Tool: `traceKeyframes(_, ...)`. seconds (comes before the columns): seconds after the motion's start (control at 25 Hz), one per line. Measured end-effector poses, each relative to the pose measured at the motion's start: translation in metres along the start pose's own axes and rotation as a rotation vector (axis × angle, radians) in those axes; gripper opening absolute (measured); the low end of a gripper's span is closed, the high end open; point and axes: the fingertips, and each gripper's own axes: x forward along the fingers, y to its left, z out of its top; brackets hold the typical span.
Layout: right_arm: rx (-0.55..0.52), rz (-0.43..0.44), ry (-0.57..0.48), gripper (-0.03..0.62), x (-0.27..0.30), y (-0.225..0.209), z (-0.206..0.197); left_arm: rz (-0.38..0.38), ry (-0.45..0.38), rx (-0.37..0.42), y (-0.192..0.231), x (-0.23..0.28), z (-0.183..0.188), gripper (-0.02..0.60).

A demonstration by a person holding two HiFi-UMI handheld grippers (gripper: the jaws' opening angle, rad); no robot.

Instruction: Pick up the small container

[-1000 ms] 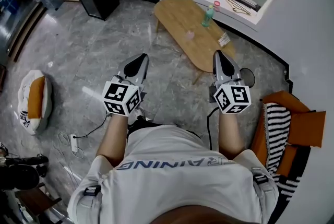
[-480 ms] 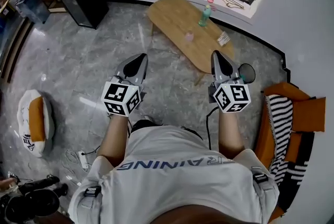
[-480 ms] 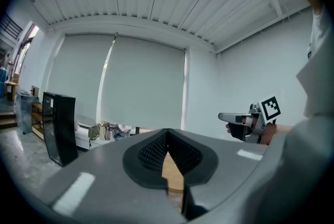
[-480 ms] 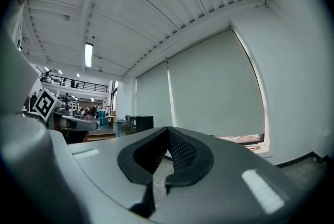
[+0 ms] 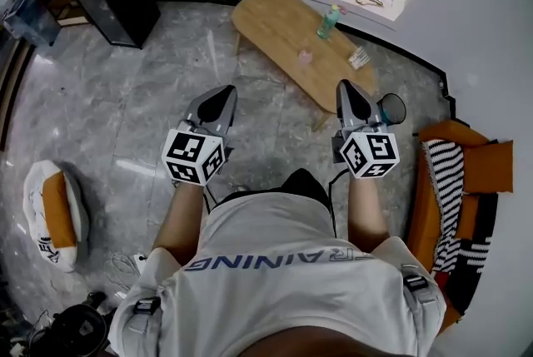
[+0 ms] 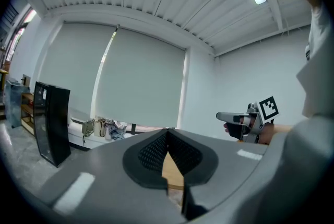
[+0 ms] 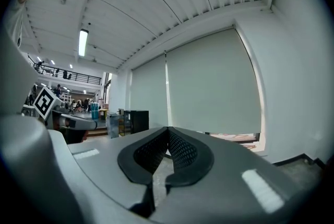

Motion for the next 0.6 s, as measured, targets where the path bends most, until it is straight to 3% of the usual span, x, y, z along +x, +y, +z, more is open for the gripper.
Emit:
traceKeyframes(0.32,-0.004,0.029,0.013,0.015,0.052,0.0,-0.006,0.02,0.007,-0.024,0.038,0.02,-0.004,0.003)
traceKeyframes(0.6,0.004,0.076,-0.014,0.015,0.114,-0.032,0.003,0.069,0.003,-0.006,0.063,0.068,0.012,0.003)
